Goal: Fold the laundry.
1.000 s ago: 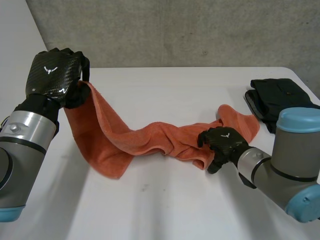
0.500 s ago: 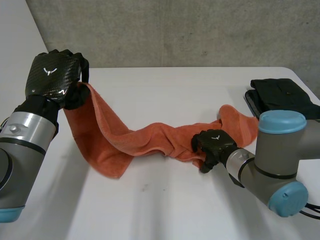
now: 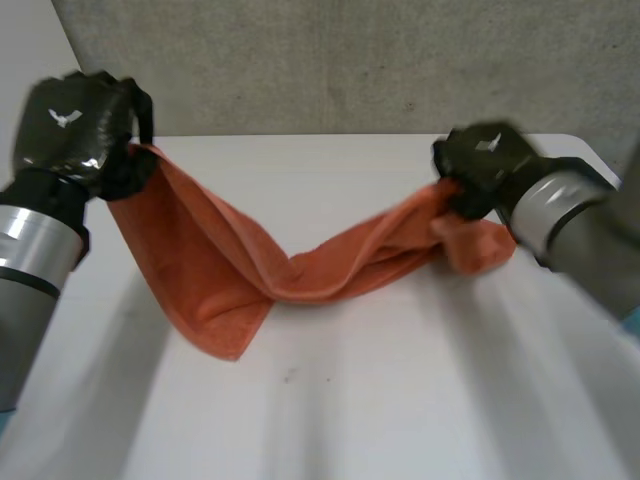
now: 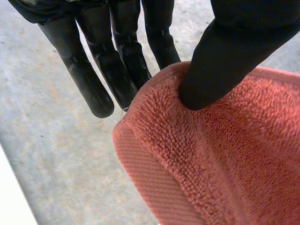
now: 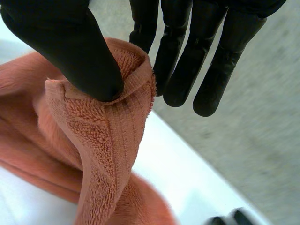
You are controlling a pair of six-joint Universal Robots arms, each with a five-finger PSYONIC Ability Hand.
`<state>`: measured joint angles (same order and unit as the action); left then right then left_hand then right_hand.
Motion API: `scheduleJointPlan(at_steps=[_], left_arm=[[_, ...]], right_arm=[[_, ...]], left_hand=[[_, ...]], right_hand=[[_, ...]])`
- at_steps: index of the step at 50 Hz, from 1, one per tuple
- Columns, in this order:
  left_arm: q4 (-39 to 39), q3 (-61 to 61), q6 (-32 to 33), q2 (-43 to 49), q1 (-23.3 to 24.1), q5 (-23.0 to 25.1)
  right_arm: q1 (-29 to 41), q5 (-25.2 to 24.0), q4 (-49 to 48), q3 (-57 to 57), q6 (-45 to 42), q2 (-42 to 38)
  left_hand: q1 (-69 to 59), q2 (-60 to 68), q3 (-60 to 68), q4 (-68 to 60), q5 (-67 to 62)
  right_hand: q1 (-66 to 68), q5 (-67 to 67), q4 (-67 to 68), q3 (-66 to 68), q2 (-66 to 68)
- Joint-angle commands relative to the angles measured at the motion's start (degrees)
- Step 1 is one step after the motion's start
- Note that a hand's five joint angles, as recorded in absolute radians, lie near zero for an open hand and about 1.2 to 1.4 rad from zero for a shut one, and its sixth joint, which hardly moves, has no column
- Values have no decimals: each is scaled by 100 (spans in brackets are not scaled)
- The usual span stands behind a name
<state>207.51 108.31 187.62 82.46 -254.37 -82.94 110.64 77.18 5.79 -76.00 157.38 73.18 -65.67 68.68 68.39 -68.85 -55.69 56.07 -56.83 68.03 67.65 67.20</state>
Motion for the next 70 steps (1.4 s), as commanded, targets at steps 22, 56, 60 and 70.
scheduleJointPlan(at_steps=[22,56,60,70], left_arm=[[-1600,-1434,1970,2827,-228,94],[1388,-3224,943,2917,-508,23],[1397,-2158,934,2758,-535,50],[1239,-74,1136,2697,-544,533]], right_arm=[[-746,429,2130,568,-3214,-1191],[-482,-7,-2047,2368,-1781,-1343],[-482,-571,-2047,975,-1790,-1078],[-869,-1302,-1986,-1259,-2027,-1069]], left_hand=[[-1433,1132,1161,-1115,-1431],[-1433,1132,1161,-1115,-1431],[-1433,1132,1161,-1115,-1431],[-1433,1132,1161,-1115,-1431]], right_hand=[[2393,-1317,1197,1235,1280],[2393,-1317,1197,1235,1280],[2393,-1317,1197,1235,1280],[2393,-1317,1197,1235,1280]])
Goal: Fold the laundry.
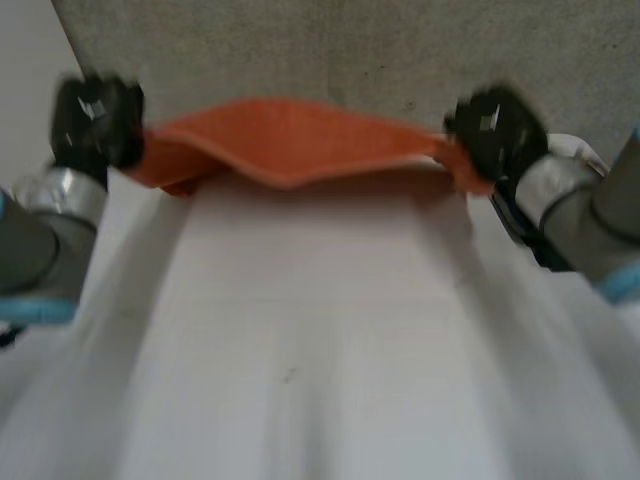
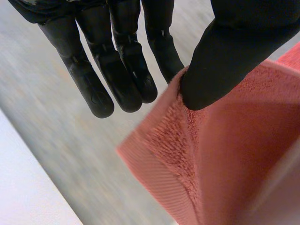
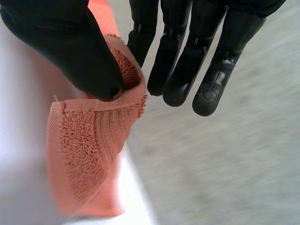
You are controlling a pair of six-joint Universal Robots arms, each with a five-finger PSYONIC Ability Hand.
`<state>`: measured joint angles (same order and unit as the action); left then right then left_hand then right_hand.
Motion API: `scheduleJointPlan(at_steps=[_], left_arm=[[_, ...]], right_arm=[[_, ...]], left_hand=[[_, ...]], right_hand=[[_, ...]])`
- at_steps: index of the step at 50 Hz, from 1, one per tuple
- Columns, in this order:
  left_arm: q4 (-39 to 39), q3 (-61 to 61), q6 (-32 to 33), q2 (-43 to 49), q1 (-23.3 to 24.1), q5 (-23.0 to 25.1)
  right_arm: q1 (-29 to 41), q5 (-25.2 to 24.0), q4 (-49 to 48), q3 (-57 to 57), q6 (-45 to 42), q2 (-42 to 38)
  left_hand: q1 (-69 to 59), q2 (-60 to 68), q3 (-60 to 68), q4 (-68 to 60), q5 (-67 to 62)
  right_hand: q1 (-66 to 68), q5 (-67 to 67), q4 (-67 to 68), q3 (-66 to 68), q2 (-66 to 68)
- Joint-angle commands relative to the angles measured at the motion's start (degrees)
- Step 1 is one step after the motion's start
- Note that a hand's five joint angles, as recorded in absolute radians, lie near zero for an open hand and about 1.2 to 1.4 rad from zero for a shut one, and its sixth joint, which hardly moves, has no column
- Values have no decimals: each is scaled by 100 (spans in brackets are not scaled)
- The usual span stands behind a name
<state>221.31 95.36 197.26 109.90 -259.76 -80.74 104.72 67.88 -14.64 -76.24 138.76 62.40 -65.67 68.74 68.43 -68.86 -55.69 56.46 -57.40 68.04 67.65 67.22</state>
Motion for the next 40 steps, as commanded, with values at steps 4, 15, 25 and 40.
scheduleJointPlan(at_steps=[4,15,25,40], left_arm=[[-737,1520,374,-512,-144,304],[-4722,2020,1436,-2076,-733,322],[-6110,2566,2993,-2605,-1094,418],[-3377,687,1746,-497,-338,322]], right_arm=[[-294,-302,241,-1472,-261,70],[-1164,-275,3710,-1534,-717,1484],[-1718,-249,5595,-2351,-3039,1881],[-612,1059,2618,-956,-1782,310]], left_hand=[[-1433,1126,1157,-1114,-1431],[-1433,1126,1157,-1114,-1431],[-1433,1126,1157,-1114,-1431],[-1433,1126,1157,-1114,-1431]], right_hand=[[2354,-1260,1196,1235,1278],[2354,-1260,1196,1235,1278],[2354,-1260,1196,1235,1278],[2354,-1260,1196,1235,1278]])
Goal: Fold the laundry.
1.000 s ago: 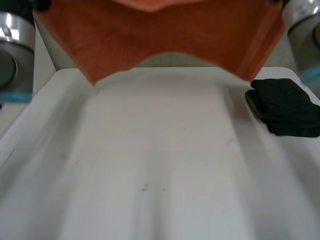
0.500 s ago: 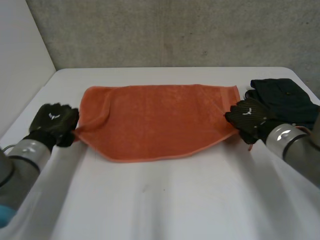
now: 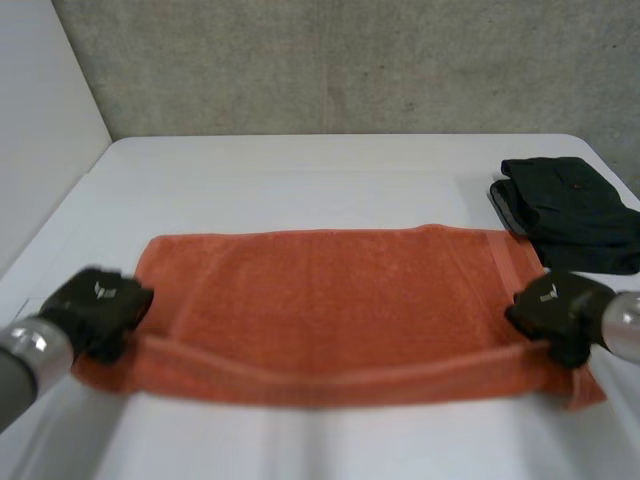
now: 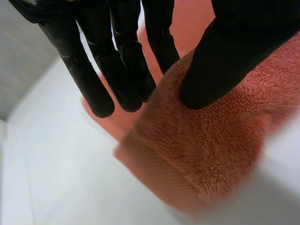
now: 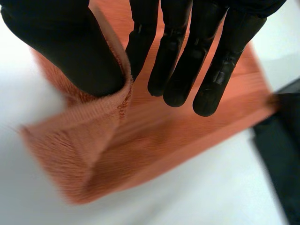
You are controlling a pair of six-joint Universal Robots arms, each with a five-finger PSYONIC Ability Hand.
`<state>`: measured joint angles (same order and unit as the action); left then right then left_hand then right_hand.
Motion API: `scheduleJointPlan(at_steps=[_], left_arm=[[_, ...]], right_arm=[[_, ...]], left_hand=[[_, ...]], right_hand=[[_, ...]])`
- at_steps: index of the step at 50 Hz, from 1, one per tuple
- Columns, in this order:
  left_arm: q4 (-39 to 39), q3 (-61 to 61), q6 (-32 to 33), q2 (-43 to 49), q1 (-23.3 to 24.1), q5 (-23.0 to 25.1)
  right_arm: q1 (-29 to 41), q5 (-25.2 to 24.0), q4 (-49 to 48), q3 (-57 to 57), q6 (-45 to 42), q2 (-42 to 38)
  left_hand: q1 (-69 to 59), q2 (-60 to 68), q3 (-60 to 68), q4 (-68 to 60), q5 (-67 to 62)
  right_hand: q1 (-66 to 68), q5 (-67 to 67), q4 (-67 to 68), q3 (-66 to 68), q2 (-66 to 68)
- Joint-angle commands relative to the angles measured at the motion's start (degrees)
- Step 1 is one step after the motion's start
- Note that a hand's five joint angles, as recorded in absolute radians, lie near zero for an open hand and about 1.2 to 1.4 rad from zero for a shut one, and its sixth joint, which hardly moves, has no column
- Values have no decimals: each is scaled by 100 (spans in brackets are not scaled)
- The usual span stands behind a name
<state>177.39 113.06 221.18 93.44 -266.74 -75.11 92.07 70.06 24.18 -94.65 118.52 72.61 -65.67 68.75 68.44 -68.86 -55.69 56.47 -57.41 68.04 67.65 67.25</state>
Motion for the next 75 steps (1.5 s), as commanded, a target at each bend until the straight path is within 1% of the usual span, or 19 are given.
scheduleJointPlan(at_steps=[1,13,21,22,23,24,25,26,27,28,33,36,41,42,46,50,60,66,75], left_arm=[[1226,-1354,-672,1446,403,-345],[2396,-3412,-647,3592,843,-1137],[2721,-4283,-646,4402,983,-1269],[2791,-4301,-655,4428,1001,-1269],[2862,-4301,-655,4454,1036,-1269],[3010,-4284,-638,4463,1097,-1269],[3081,-4266,-629,4464,1133,-1286],[3108,-4240,-629,4455,1177,-1286],[3135,-4205,-629,4429,1212,-1278],[3170,-4100,-629,4376,1282,-1286],[3205,-3652,-664,3929,1379,-1304],[3153,-3230,-708,3401,1353,-1313],[3152,-2483,-831,2610,1361,-1287],[3152,-2334,-901,2470,1362,-1286],[3205,-1815,-1261,2056,1379,-1260],[3223,-1507,-1682,1915,1414,-1243],[3223,-1462,-1745,1985,1432,-1234],[3214,-1436,-1745,1985,1441,-1234],[3214,-1375,-1745,1924,1423,-1234]], right_arm=[[698,929,-1423,992,233,-835],[1050,1220,-2883,2714,312,-2487],[1129,1211,-3841,3602,339,-3427],[1129,1229,-3964,3690,330,-3524],[1146,1333,-4156,3856,347,-3699],[1155,1369,-4228,3902,347,-3753],[1164,1413,-4281,3928,356,-3780],[1173,1474,-4316,3937,374,-3771],[1173,1588,-4308,3928,417,-3719],[1173,1650,-4299,3894,470,-3666],[1111,1879,-4203,3350,1295,-2886],[1085,1836,-4080,2699,2095,-2015],[875,1344,-3439,1750,3001,-1039],[674,1039,-3072,1496,3124,-916],[251,326,-2158,1021,3230,-845],[-4,43,-1925,564,3239,-845],[-190,78,-3209,114,3107,-1275],[-304,95,-3429,211,2941,-1547],[-1103,227,-3350,-35,2563,-1101]], left_hand=[[-1433,1125,1156,-1114,-1431],[-1433,1125,1156,-1114,-1431],[-1433,1125,1156,-1114,-1431],[-1433,1125,1156,-1114,-1431],[-1433,1125,1156,-1114,-1431],[2595,-2903,-2872,2914,2597],[5366,-5675,-5643,5685,5368],[5567,-5875,-5844,5886,5569],[4816,-5124,-5092,5134,4817],[5567,-5875,-5844,5886,5569],[5567,-5875,-5844,5886,5569],[5567,-5875,-5844,5886,5569],[5567,-5875,-5844,5886,5569],[5567,-5875,-5844,5886,5569],[5567,-5875,-5844,5886,5569],[5567,-5875,-5844,5886,5569],[5567,-5875,-5844,5886,5569],[5567,-5875,-5844,5886,5569],[5567,-5875,-5844,5886,5569]], right_hand=[[2353,-1259,1196,1235,1275],[2353,-1259,1196,1235,1275],[2353,-1259,1196,1235,1275],[2043,-949,885,924,964],[-3706,4799,-4863,-4824,-4784],[-4647,5741,-5804,-5765,-5725],[-4647,5741,-5804,-5765,-5725],[-4647,5741,-5804,-5765,-5725],[-4647,5741,-5804,-5765,-5725],[-4647,5741,-5804,-5765,-5725],[-4647,5741,-5804,-5765,-5725],[-4647,5741,-5804,-5765,-5725],[-4647,5741,-5804,-5765,-5725],[-4647,5741,-5804,-5765,-5725],[-4190,5283,-5347,-5308,-5268],[-3482,4576,-4639,-4600,-4560],[-2134,3228,-3292,-3253,-3213],[2350,-1256,1192,1232,1271],[2353,-1259,1196,1235,1275]])
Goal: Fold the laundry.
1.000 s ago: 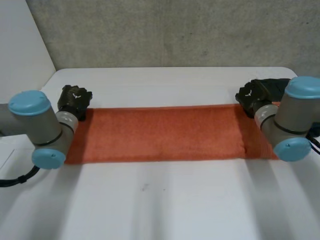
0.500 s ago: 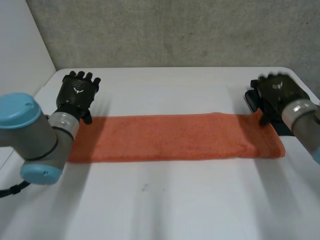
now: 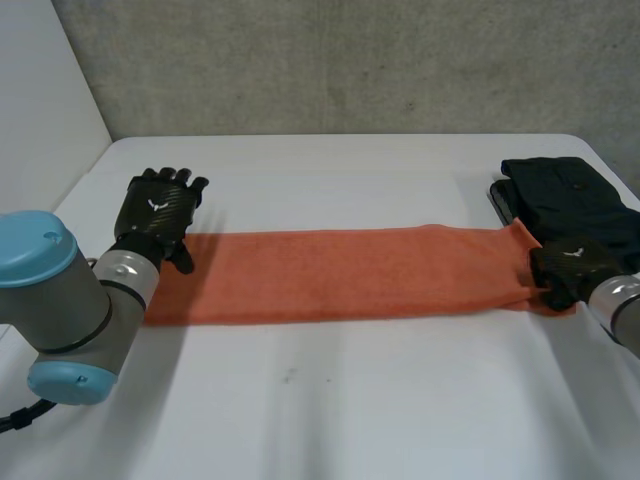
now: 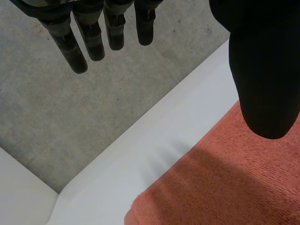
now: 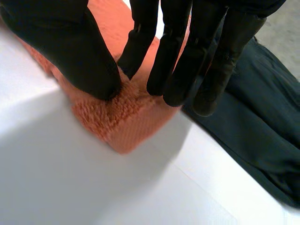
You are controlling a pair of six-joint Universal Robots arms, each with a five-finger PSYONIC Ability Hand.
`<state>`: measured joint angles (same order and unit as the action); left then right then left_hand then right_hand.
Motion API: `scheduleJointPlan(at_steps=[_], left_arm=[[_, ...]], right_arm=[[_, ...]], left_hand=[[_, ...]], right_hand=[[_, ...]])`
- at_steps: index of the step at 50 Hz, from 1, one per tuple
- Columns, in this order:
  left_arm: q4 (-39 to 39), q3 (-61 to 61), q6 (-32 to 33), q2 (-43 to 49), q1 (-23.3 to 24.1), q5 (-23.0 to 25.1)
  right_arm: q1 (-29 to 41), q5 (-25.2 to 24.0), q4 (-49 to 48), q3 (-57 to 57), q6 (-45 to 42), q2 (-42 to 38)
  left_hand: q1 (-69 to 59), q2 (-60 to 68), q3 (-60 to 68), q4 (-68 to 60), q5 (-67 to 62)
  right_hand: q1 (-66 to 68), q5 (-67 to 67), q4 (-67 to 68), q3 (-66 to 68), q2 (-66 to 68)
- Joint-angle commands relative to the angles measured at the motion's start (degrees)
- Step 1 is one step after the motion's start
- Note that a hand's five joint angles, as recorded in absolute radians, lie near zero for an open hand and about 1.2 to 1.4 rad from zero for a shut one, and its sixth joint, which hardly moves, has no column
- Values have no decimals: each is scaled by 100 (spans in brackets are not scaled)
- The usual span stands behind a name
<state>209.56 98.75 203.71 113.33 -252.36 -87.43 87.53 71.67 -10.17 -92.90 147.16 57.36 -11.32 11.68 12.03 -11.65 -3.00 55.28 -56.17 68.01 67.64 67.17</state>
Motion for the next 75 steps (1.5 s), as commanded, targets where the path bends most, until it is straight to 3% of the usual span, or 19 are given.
scheduleJointPlan(at_steps=[1,9,12,18,23,26,27,32,35,43,48,75], left_arm=[[-3,65,-7,-74,-15,-2],[-3,118,-7,-136,3,-20],[-3,135,-7,-145,3,-20],[-11,162,-16,-224,-6,-28],[-11,223,-16,-268,-15,-20],[-12,232,-25,-268,-15,-28],[-20,241,-16,-276,-15,-28],[-47,250,-25,-303,-6,-28],[-55,258,-33,-320,-6,-20],[-64,346,-33,-338,-6,-2],[-64,355,-33,-338,3,-2],[-55,355,-148,-285,3,16]], right_arm=[[-745,58,94,-263,-389,539],[-2160,-240,384,-492,-1689,1155],[-2311,-258,463,-378,-1953,1190],[-2162,-311,621,-114,-1718,1383],[-1249,-259,613,70,-1252,1735],[-809,-249,657,80,-892,1875],[-764,-250,648,45,-778,1919],[-799,-547,385,-376,-504,2016],[-834,-767,314,-570,-732,1981],[-1835,-1680,288,-1300,-1707,1691],[-1871,-2024,252,-1415,-1779,1446],[-1836,-2236,-345,-993,-1735,496]], left_hand=[[132,-168,-203,165,300],[132,-168,-203,165,300],[132,-168,-203,165,300],[132,-168,-203,165,300],[132,-168,-203,165,300],[132,-168,-203,165,300],[132,-168,-203,165,300],[132,-168,-203,165,300],[132,-168,-203,165,300],[132,-168,-203,165,300],[132,-168,-203,165,300],[132,-168,-203,165,300]], right_hand=[[2472,-1383,1199,1236,1283],[2472,-1383,1199,1236,1283],[2472,-1383,1199,1236,1283],[2472,-1383,1199,1236,1283],[2472,-1383,1199,1236,1283],[-3458,4547,-4731,-4694,-4647],[-4492,5581,-5766,-5728,-5681],[-4336,5424,-5609,-5572,-5524],[-3865,4954,-5139,-5101,-5054],[-2738,3827,-4011,-3974,-3927],[-2485,3574,-3758,-3721,-3674],[-1880,2968,-3153,-3116,-3068]])
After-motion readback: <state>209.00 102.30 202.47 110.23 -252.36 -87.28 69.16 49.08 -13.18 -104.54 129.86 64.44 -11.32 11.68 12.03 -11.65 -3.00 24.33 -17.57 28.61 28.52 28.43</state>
